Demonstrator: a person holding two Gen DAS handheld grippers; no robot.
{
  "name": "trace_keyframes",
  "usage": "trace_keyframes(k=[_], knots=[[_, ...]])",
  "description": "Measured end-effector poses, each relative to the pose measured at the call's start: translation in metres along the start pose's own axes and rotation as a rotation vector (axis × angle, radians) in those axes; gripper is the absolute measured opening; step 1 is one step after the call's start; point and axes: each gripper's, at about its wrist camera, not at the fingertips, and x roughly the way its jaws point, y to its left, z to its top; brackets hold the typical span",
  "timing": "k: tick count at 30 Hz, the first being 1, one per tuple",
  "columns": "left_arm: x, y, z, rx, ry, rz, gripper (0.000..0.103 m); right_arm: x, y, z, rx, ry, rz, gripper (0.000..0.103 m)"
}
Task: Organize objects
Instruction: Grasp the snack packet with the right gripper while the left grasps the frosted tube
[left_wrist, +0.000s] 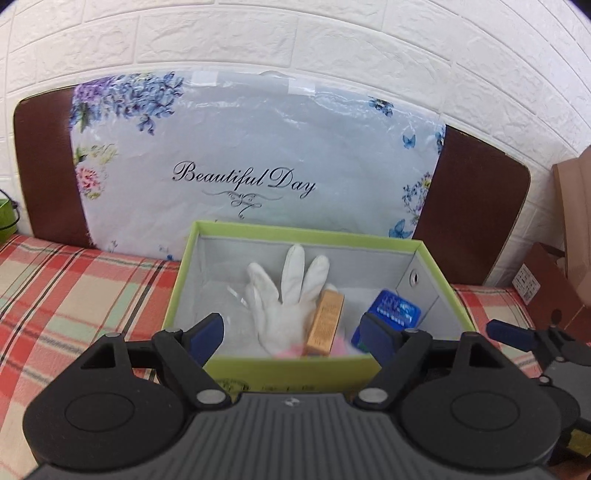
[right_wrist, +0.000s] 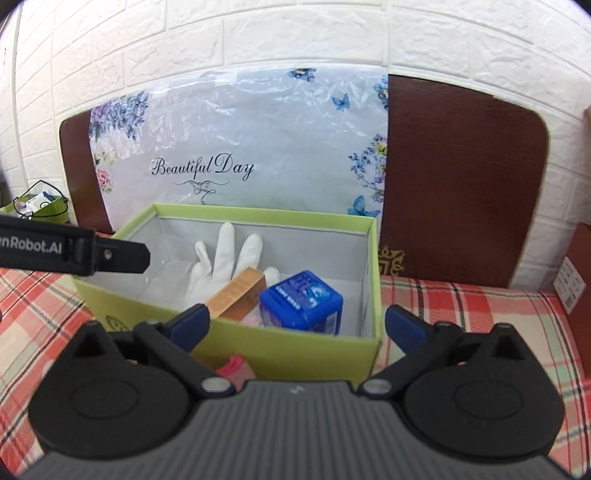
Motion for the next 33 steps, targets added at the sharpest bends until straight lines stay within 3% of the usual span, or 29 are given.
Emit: trace_keyframes(k=[4, 10, 17, 23, 33], knots=[[-0.018, -0.002, -0.018, -0.004, 0.009, 0.026, 0.084, -0.025, 0.015, -0.021, -0.043, 0.031, -0.011, 0.103], [-0.036, 0.004, -0.05, -0.035, 0.039, 0.008, 0.084, -0.061, 0.035, -0.055, -0.067, 0.04, -0.011, 0.103], [-0.054, 0.018, -0.089, -0.056, 0.083, 0.002, 0.084, -0.093, 0.065, -0.101, -0.148, 0.085, 0.037, 0.103], [-0.072, 0.038, -0.119, -0.063, 0.108, 0.013, 0.084, -0.108, 0.074, -0.129, -0.137, 0.096, 0.016, 0.103], [-0.099, 0.088, -0.155, -0.119, 0.133, 0.088, 0.084, -0.11, 0.08, -0.147, -0.08, 0.128, 0.048, 0.103]])
